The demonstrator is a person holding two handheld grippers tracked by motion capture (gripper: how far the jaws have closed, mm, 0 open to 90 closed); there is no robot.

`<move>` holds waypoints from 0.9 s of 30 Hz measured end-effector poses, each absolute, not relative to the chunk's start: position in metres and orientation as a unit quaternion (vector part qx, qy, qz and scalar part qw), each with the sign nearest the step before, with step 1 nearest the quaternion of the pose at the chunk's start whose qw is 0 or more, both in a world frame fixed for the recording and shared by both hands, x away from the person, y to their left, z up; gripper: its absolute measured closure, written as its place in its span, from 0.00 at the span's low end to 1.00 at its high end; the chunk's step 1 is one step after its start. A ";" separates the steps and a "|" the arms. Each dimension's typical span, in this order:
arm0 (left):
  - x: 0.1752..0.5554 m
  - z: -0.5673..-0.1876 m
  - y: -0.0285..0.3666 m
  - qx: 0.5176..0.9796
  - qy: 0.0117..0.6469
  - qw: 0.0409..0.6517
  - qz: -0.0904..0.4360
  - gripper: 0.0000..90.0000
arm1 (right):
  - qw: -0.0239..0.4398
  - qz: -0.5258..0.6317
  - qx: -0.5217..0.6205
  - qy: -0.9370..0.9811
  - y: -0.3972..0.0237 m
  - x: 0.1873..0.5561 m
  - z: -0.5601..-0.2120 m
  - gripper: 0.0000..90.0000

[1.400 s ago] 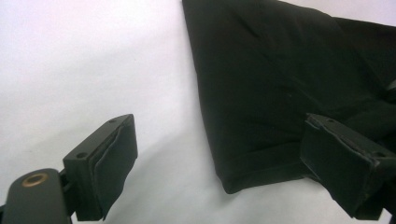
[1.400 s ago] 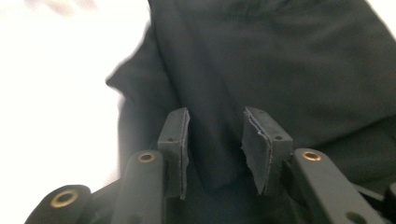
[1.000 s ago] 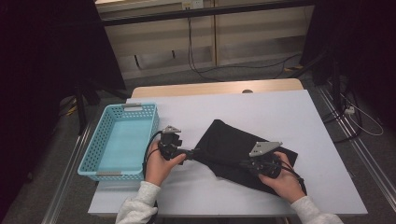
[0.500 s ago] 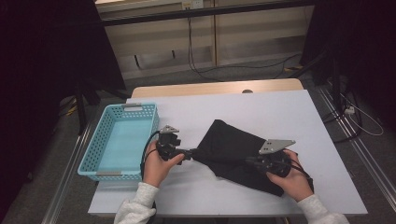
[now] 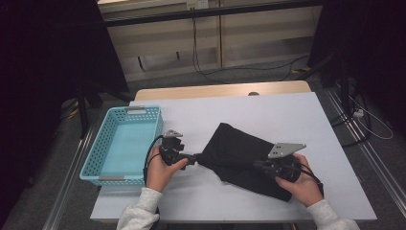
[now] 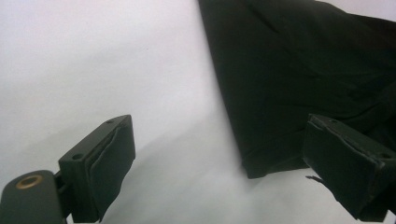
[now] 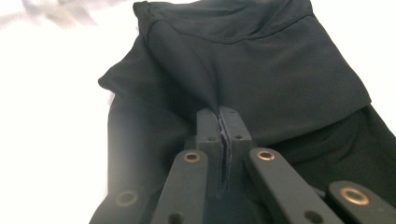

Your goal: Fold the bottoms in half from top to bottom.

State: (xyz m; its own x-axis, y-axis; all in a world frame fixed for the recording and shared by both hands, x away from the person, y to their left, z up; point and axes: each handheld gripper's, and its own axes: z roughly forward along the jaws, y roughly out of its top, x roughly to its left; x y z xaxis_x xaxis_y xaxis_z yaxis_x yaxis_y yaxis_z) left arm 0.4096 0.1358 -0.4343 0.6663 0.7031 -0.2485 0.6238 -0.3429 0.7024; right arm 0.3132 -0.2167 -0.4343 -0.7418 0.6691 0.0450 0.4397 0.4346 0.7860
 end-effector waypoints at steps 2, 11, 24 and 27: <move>0.409 -0.431 0.136 0.818 0.403 0.407 0.051 0.11 | 0.140 0.415 0.330 0.836 -0.217 0.311 -0.433 0.99; 0.409 -0.433 0.133 0.823 0.399 0.402 0.046 0.11 | 0.140 0.426 0.333 0.830 -0.226 0.309 -0.431 0.99; 0.409 -0.425 0.134 0.816 0.399 0.416 0.046 0.11 | 0.138 0.431 0.335 0.827 -0.232 0.305 -0.430 0.99; 0.410 -0.427 0.134 0.819 0.397 0.411 0.047 0.11 | 0.138 0.431 0.335 0.826 -0.234 0.306 -0.430 0.99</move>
